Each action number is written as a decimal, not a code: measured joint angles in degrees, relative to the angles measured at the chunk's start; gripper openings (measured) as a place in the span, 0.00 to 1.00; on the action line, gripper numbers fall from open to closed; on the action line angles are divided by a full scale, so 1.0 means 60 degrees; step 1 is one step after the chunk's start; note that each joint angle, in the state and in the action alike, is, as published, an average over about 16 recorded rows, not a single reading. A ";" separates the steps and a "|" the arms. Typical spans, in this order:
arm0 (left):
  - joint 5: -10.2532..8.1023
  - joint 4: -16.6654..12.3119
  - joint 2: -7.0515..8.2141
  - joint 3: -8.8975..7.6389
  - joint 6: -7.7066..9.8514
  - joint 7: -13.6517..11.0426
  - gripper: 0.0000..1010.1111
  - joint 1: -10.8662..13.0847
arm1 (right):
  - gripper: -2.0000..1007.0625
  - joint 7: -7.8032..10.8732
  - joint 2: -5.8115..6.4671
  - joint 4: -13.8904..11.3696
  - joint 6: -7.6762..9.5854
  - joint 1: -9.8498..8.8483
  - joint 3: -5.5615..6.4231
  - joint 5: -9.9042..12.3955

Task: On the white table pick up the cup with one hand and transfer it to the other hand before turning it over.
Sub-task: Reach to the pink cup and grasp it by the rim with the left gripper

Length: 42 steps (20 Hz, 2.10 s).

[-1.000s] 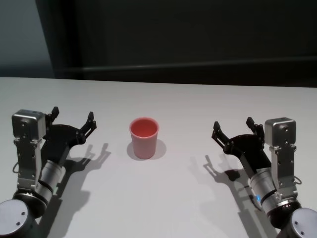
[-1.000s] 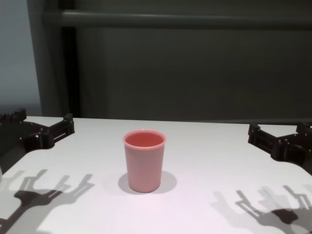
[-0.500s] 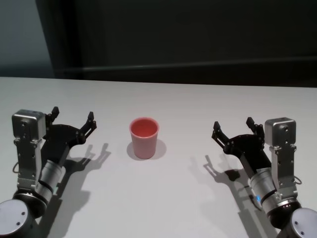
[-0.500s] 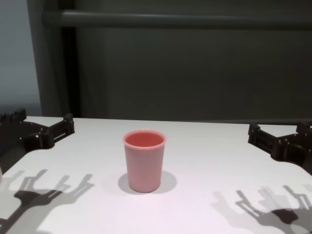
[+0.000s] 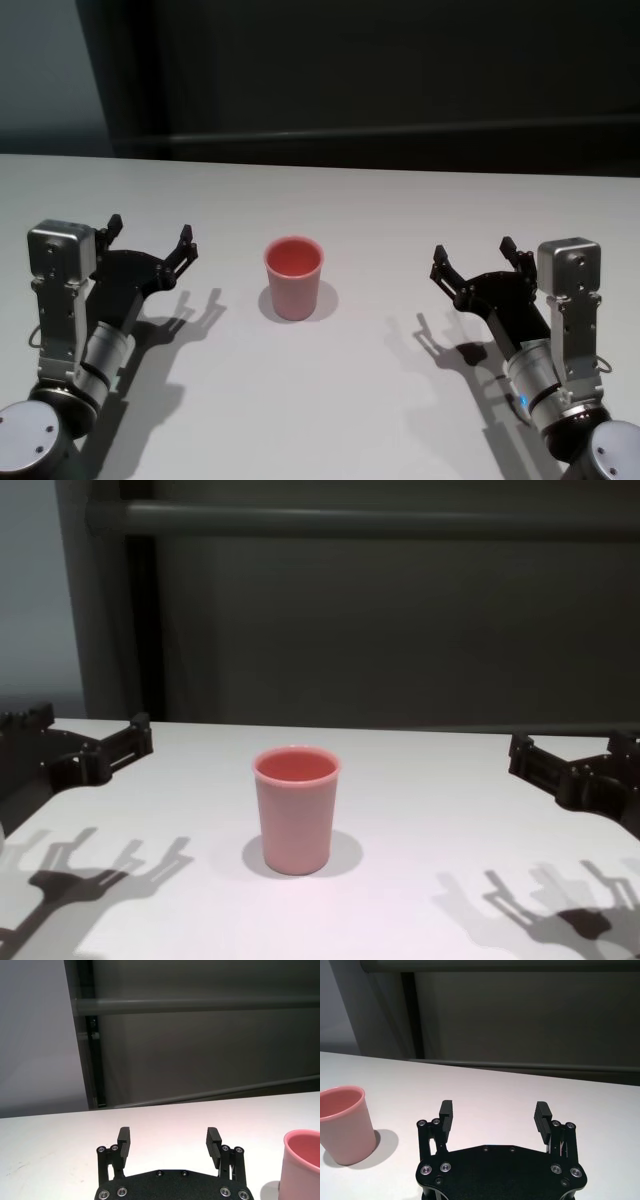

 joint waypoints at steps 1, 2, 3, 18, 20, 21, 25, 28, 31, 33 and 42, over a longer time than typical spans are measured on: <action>0.0000 0.0000 0.0000 0.0000 0.0000 0.0000 0.99 0.0000 | 1.00 0.0000 0.0000 0.0000 0.0000 0.0000 0.0000 0.0000; 0.0000 0.0000 0.0000 0.0000 0.0000 0.0000 0.99 0.0000 | 1.00 0.0000 0.0000 0.0000 0.0000 0.0000 0.0000 0.0000; 0.0000 0.0000 0.0000 0.0000 0.0000 0.0000 0.99 0.0000 | 1.00 0.0000 0.0000 0.0000 0.0000 0.0000 0.0000 0.0000; 0.0000 0.0000 0.0000 0.0000 0.0000 0.0000 0.99 0.0000 | 0.99 0.0000 0.0000 0.0000 0.0000 0.0000 0.0000 0.0000; 0.0000 0.0000 0.0000 0.0000 0.0000 0.0000 0.99 0.0000 | 0.99 0.0000 0.0000 0.0000 0.0000 0.0000 0.0000 0.0000; 0.0000 0.0000 0.0000 0.0000 0.0000 0.0000 0.99 0.0000 | 0.99 0.0000 0.0000 0.0000 0.0000 0.0000 0.0000 0.0000; 0.0000 0.0000 0.0000 0.0000 0.0000 0.0000 0.99 0.0000 | 0.99 0.0000 0.0000 0.0000 0.0000 0.0000 0.0000 0.0000; 0.0000 0.0000 0.0000 0.0000 0.0000 0.0000 0.99 0.0000 | 0.99 0.0000 0.0000 0.0000 0.0000 0.0000 0.0000 0.0000; 0.0000 0.0000 0.0001 0.0000 0.0000 -0.0008 0.99 0.0000 | 0.99 0.0000 0.0000 0.0000 0.0000 0.0000 0.0000 0.0000; 0.0006 0.0000 0.0008 -0.0003 0.0003 -0.0031 0.99 -0.0003 | 0.99 0.0000 0.0000 0.0000 0.0000 0.0000 0.0000 0.0000; 0.0212 -0.0073 0.0190 -0.0044 0.0256 -0.0362 0.99 -0.0120 | 1.00 0.0000 0.0000 0.0000 0.0000 0.0000 0.0000 0.0000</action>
